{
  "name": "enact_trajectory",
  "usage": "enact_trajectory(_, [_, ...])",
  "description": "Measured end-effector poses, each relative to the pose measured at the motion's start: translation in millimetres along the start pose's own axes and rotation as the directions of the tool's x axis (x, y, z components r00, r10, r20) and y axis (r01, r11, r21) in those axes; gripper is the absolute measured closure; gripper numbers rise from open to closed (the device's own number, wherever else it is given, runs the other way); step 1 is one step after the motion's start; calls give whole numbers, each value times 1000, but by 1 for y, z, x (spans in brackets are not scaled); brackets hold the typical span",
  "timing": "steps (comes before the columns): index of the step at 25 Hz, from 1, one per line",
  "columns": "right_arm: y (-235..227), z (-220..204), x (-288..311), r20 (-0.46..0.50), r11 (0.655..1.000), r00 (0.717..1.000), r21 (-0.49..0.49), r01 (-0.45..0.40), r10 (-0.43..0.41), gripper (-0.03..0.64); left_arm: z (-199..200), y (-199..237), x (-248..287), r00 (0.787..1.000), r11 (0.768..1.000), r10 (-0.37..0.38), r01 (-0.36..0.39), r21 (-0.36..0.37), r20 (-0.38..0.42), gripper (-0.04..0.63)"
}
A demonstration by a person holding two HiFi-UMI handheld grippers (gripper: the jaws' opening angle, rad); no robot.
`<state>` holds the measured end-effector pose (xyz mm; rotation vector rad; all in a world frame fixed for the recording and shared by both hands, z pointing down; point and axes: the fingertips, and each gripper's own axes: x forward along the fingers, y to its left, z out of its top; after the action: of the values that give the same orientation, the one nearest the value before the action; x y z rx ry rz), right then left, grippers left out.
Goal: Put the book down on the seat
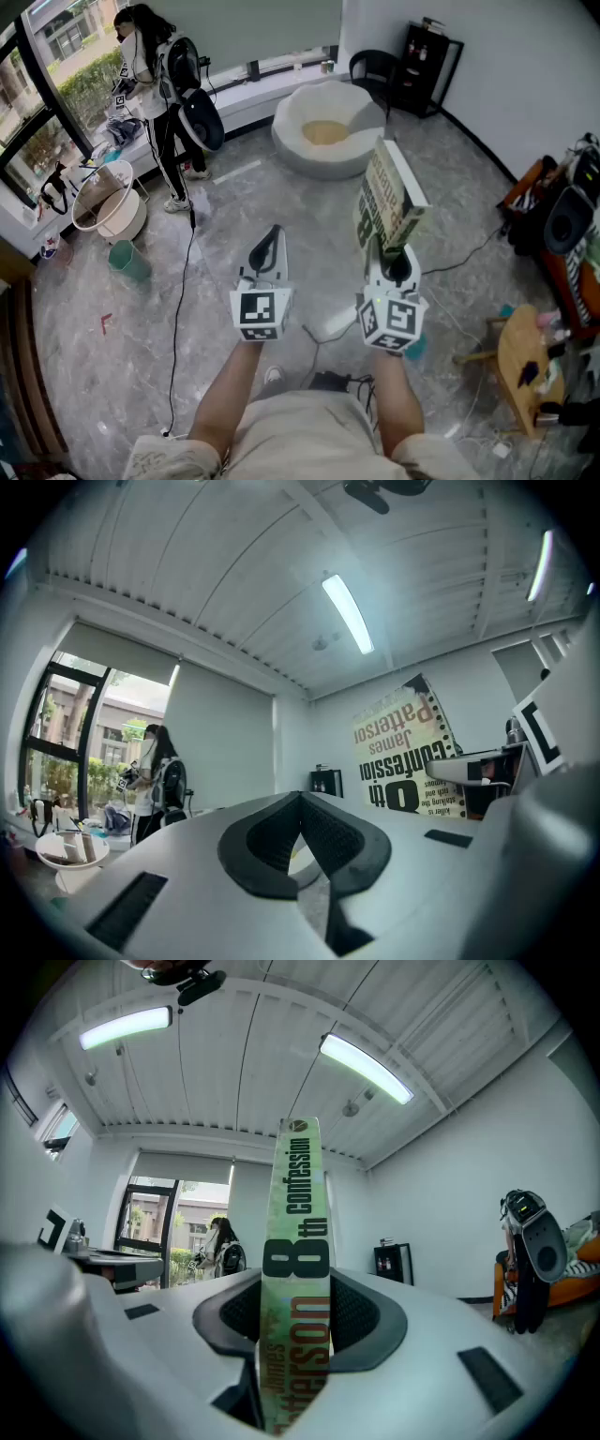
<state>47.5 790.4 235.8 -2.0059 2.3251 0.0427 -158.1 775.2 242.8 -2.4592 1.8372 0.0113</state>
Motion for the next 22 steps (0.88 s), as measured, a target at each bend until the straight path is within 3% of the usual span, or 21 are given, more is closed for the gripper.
enact_trajectory(13, [-32, 5, -9, 20, 997, 997, -38, -71, 72, 459, 4, -63, 12, 1000, 1000, -9, 9, 11, 17, 589])
enact_trajectory(22, [-46, -2, 19, 15, 996, 996, -19, -84, 84, 457, 6, -71, 45, 999, 999, -24, 23, 30, 34, 589])
